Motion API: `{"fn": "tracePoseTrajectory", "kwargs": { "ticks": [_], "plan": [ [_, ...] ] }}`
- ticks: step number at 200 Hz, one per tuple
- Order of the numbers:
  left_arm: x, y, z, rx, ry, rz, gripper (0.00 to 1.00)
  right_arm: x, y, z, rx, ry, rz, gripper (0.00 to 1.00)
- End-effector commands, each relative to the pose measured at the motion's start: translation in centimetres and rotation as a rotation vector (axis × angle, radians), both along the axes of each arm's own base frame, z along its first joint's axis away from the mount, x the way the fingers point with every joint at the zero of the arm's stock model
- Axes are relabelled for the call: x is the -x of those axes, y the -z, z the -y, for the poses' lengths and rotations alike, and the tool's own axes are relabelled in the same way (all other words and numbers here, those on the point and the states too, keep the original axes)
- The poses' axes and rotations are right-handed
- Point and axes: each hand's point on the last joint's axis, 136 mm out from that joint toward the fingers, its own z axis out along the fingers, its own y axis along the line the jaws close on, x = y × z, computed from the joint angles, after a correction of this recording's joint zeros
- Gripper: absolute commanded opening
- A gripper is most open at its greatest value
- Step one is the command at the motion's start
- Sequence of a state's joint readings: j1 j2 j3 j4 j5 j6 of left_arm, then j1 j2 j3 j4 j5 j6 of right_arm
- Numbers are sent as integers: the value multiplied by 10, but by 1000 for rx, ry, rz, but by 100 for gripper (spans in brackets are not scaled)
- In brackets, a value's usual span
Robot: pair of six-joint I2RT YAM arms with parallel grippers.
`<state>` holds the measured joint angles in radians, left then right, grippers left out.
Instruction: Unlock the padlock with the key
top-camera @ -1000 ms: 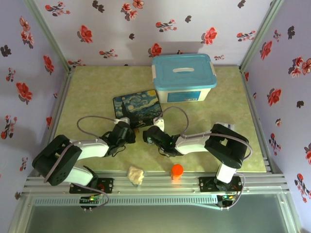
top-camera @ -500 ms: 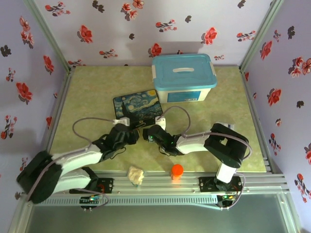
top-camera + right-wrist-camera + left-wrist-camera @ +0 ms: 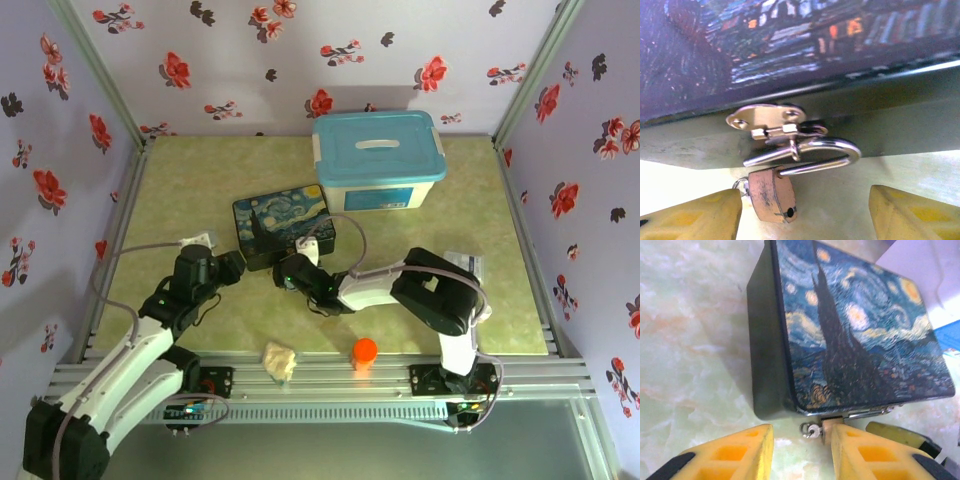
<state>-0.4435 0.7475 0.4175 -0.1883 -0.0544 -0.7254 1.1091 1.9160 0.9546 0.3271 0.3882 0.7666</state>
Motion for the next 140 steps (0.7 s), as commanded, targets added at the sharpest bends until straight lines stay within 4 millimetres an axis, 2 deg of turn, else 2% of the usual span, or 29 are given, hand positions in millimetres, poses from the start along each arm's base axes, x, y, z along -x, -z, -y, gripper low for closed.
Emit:
{"fn": "tracePoseTrajectory", "kwargs": {
  "ticks": [1, 41, 79, 120, 140],
  "plan": [
    [2, 2, 4, -5, 39, -14, 36, -3, 12, 6, 91, 38, 7, 67],
    [-4, 1, 5, -2, 38, -1, 36, -4, 20, -1, 121, 43, -4, 65],
    [-10, -3, 4, -2, 31, 13, 37, -2, 29, -2, 116, 48, -16, 58],
    [-12, -5, 4, -5, 29, 18, 37, 1, 34, -10, 87, 25, -38, 43],
    [-13, -4, 4, -6, 30, 17, 37, 3, 36, -7, 75, 27, -56, 34]
  ]
}}
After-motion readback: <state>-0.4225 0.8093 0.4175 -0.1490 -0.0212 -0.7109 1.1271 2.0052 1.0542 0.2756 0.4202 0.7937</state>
